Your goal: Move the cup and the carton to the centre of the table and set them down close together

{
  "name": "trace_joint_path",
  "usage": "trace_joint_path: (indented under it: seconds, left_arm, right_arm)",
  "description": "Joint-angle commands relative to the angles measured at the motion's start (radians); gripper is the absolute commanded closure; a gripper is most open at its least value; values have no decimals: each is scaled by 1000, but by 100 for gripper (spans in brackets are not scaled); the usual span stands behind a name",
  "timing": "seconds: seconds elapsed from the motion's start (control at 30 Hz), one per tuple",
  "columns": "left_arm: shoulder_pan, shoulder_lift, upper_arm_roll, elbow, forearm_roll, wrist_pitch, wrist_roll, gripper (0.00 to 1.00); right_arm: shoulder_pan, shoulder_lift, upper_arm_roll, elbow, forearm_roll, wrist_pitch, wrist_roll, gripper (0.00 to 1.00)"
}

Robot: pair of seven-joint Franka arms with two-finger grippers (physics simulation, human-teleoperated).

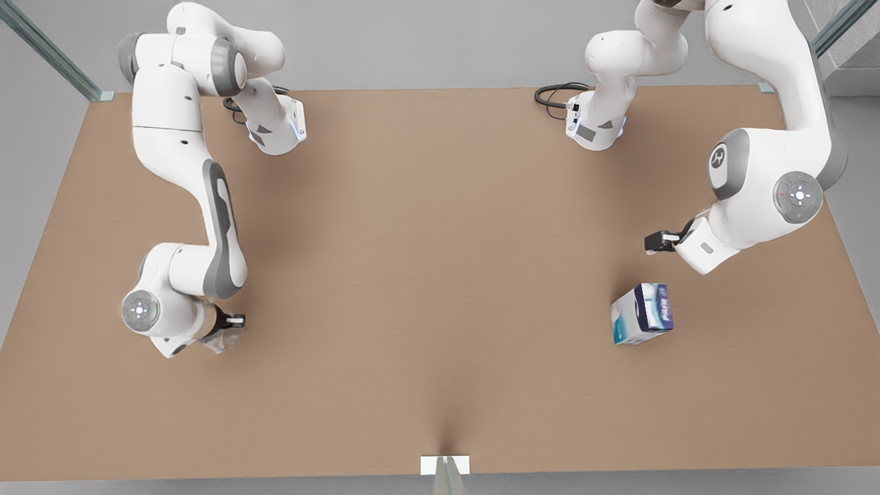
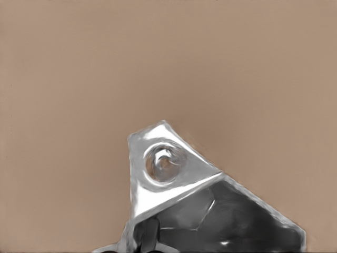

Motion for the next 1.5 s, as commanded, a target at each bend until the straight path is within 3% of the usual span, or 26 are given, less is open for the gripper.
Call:
trace_joint_path:
  seconds: [0.0, 0.2, 0.4, 0.67, 0.77, 0.97, 1.07, 1.2, 1.47]
  left_arm:
    - [0, 0, 0, 0, 8, 0, 0, 0]
    - [0, 5, 17, 0, 28, 2, 0, 0]
    - [0, 3, 19, 0, 28, 2, 0, 0]
    - [0, 11, 19, 0, 40, 18, 0, 0]
    - [0, 31, 19, 8, 43, 25, -2, 0]
    - [0, 147, 17, 58, 63, 138, -3, 0]
    - [0, 156, 17, 55, 65, 138, 9, 0]
    - [1, 239, 17, 109, 60, 140, 0, 0]
    - [0, 281, 17, 109, 60, 216, 0, 0]
  right_arm:
    - [1, 4, 2, 13, -4, -10, 9, 79]
    - [4, 50, 166, 137, -45, -16, 319, 79]
    - [19, 134, 251, 252, -79, -14, 543, 79]
    - [149, 347, 255, 651, -77, -46, 706, 79]
    - [169, 424, 278, 750, -77, 43, 717, 79]
    - [169, 539, 456, 899, -79, 214, 717, 79]
    - [206, 570, 496, 938, -79, 254, 703, 79]
    - [254, 567, 493, 956, -79, 201, 671, 79]
    - [254, 570, 450, 945, -88, 67, 532, 79]
